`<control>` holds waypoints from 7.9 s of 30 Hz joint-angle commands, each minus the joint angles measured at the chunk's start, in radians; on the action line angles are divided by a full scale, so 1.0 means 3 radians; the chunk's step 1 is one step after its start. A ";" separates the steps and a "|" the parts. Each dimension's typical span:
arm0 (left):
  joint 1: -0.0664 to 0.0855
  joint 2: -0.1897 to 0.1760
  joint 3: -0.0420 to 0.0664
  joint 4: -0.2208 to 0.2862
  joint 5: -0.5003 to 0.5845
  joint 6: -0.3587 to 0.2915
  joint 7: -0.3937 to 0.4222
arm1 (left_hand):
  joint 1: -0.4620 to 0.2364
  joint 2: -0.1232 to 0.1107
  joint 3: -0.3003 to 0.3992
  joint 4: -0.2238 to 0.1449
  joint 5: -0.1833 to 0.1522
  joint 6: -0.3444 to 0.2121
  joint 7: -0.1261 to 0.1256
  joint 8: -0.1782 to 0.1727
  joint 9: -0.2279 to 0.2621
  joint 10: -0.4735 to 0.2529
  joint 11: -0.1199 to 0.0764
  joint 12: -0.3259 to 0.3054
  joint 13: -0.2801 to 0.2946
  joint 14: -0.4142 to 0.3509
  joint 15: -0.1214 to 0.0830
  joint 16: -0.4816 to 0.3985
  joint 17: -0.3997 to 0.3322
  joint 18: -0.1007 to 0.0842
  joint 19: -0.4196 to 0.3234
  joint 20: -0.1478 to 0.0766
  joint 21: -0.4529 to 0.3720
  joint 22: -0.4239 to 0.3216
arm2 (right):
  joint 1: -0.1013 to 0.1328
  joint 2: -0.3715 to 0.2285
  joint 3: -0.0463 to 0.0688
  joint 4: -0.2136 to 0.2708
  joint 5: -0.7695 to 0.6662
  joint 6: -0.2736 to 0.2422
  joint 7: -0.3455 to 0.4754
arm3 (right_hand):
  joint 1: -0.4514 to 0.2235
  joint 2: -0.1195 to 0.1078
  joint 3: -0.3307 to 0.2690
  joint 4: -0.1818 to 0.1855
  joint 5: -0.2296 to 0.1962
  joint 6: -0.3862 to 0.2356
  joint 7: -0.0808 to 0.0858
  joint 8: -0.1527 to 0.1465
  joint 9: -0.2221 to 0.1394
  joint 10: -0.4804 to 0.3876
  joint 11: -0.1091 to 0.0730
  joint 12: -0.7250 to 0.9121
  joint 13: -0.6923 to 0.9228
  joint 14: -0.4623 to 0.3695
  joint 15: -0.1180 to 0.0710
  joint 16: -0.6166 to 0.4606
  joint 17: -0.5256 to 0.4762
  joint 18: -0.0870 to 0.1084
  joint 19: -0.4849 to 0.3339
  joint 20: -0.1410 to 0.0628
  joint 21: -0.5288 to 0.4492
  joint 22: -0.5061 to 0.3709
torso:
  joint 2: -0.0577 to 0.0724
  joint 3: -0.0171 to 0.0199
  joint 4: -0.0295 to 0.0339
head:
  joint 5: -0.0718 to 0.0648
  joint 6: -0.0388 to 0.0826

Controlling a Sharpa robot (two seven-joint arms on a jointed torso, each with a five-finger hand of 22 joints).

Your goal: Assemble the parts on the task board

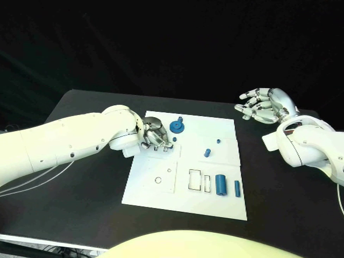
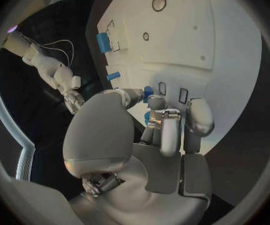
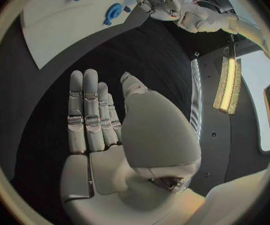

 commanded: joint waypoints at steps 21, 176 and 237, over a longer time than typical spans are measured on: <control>0.0073 -0.0123 0.0003 0.0112 -0.0074 0.0033 -0.0105 | -0.0337 -0.0058 0.0617 -0.0564 0.0040 0.0158 -0.0091 0.0396 0.0616 0.0248 -0.0054 0.0116 0.0167 0.0286 -0.0071 0.0090 0.0697 -0.0081 0.0145 -0.0046 0.0067 0.0149 | -0.0009 -0.0003 -0.0004 0.0009 -0.0066 0.0065 -0.0023 | 0.0031 -0.0016 0.0025 0.0000 0.0013 -0.0016 0.0032 0.0017 -0.0005 -0.0005 0.0011 -0.0016 -0.0015 0.0008 0.0021 -0.0039 0.0006 0.0038 -0.0003 0.0028 -0.0028 -0.0014 | 0.0003 0.0006 -0.0007 | 0.0029 -0.0013; 0.0066 0.0046 -0.0122 0.0128 -0.0949 0.0270 -0.0202 | -0.0829 0.0233 0.0560 -0.0712 0.0233 0.0551 -0.0236 0.0347 0.0546 0.0575 -0.0180 0.0130 0.0299 0.0346 -0.0181 0.0154 0.0877 -0.0148 0.0389 -0.0165 0.0165 0.0461 | -0.0053 0.0037 -0.0009 -0.0008 -0.0061 0.0058 -0.0007 | 0.0040 -0.0014 0.0039 0.0014 0.0010 -0.0015 0.0034 0.0036 -0.0013 0.0003 0.0014 -0.0016 -0.0056 0.0035 0.0023 -0.0099 0.0027 0.0039 0.0015 0.0030 -0.0053 -0.0050 | 0.0009 0.0009 -0.0001 | 0.0057 -0.0144; 0.0065 0.0046 -0.0128 0.0071 -0.0930 0.0176 -0.0211 | -0.1108 0.0087 -0.0961 0.0022 -0.0071 0.0667 -0.0260 0.0222 0.0512 0.0609 -0.0193 0.0130 0.0406 0.0346 -0.0192 0.0154 0.0877 -0.0151 0.0401 -0.0177 0.0144 0.0486 | -0.0060 0.0033 -0.0009 -0.0013 -0.0052 0.0059 -0.0004 | -0.0021 -0.0004 0.0025 0.0017 0.0008 -0.0018 0.0036 0.0048 -0.0018 0.0002 0.0017 -0.0010 -0.0077 0.0047 0.0027 -0.0137 0.0043 0.0038 0.0023 0.0034 -0.0072 -0.0074 | 0.0009 0.0008 0.0000 | 0.0041 -0.0154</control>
